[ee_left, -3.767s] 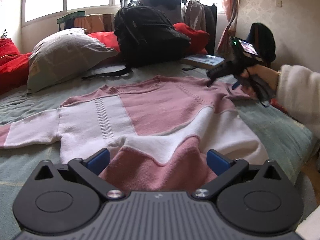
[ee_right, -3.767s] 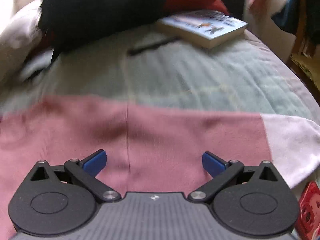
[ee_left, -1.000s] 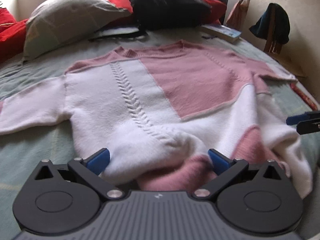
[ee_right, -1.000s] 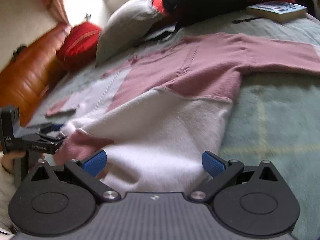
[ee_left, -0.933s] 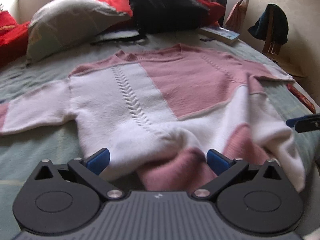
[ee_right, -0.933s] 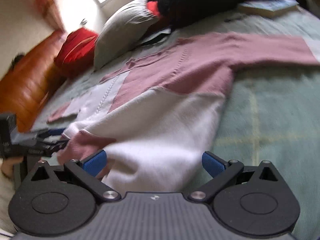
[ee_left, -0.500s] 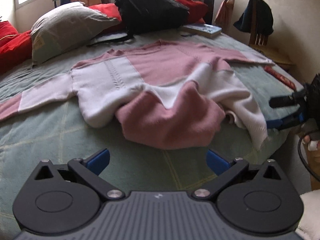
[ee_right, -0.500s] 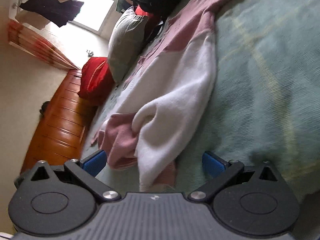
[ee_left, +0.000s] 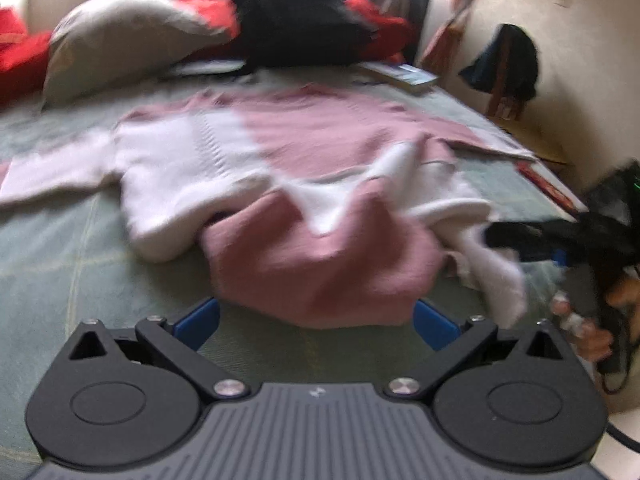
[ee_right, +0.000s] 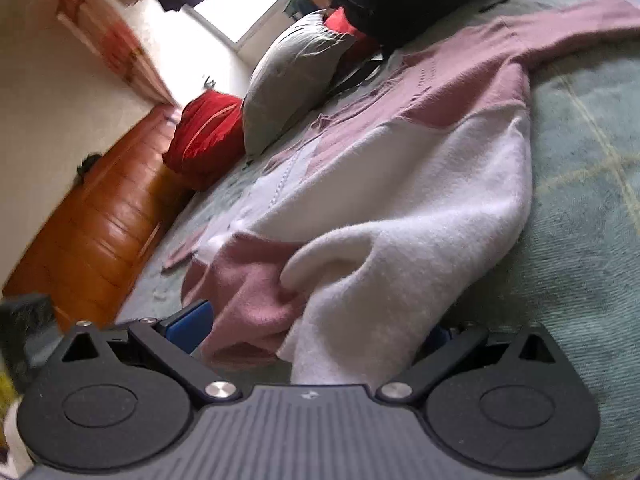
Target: Fold clothes
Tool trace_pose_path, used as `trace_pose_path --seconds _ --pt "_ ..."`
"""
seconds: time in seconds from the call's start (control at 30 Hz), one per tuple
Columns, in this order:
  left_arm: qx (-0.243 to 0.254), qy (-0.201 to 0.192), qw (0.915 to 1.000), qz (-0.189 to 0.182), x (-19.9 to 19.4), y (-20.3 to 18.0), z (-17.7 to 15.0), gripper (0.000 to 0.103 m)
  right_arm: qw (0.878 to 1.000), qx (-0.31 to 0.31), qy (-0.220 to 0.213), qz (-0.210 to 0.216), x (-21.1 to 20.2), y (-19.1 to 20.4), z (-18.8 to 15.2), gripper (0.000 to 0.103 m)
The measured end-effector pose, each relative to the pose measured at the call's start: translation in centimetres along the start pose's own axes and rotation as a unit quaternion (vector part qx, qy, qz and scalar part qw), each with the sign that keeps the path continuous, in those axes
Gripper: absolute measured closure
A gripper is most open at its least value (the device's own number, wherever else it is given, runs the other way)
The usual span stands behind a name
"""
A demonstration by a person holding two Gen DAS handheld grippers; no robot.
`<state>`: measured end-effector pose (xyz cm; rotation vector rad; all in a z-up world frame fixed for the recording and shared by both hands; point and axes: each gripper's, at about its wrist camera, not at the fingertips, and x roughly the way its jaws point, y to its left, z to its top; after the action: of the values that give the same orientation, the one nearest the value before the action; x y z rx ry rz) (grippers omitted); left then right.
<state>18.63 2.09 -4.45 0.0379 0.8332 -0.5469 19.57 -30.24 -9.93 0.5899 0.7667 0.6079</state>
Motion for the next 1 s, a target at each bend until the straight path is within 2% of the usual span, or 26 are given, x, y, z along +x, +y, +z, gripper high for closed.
trace_pose_path --seconds 0.07,0.17,0.27,0.37,0.43,0.5,0.57,0.67,0.8,0.93,1.0 --pt "-0.003 0.005 1.0000 0.003 1.1 1.1 0.2 0.001 1.000 -0.009 0.003 0.000 -0.3 -0.1 -0.1 0.000" --pt "-0.021 0.012 0.9993 -0.030 3.1 2.3 0.4 0.001 1.000 -0.004 0.001 0.010 -0.7 -0.6 -0.1 0.000" --pt "-0.016 -0.016 0.9971 -0.073 4.3 2.5 0.5 0.001 1.000 0.002 -0.002 0.018 -0.4 -1.0 0.1 0.000" --pt "-0.038 -0.033 0.9926 -0.110 5.1 2.8 0.9 0.001 1.000 -0.004 -0.001 0.022 0.3 -0.7 0.5 0.000" --pt "-0.059 -0.041 0.9880 -0.136 4.9 2.7 1.4 0.001 1.000 -0.015 0.002 0.024 0.8 -0.1 1.0 0.000" --pt "-0.055 -0.069 0.9825 -0.164 3.7 2.4 1.8 0.001 0.999 -0.028 -0.002 0.029 0.5 0.8 1.7 0.000" --pt "-0.053 -0.090 0.9792 -0.174 2.4 2.3 2.4 0.001 0.999 -0.041 -0.005 0.034 0.1 1.7 2.4 0.000" --pt "-0.042 -0.110 0.9776 -0.175 0.2 1.8 3.3 0.001 0.997 -0.069 -0.019 0.043 -1.5 3.5 3.7 0.000" --pt "0.004 -0.130 0.9760 -0.175 -3.3 0.7 3.6 0.001 0.992 -0.115 -0.032 0.038 -3.9 5.9 4.8 0.000" --pt "0.067 -0.168 0.9700 -0.162 -7.3 -0.2 3.4 0.001 0.989 -0.136 -0.041 0.034 -6.5 6.8 5.6 0.000" --pt "0.099 -0.178 0.9691 -0.139 -9.0 -0.7 3.0 0.001 0.989 -0.136 -0.051 0.033 -7.9 6.5 5.9 0.000"
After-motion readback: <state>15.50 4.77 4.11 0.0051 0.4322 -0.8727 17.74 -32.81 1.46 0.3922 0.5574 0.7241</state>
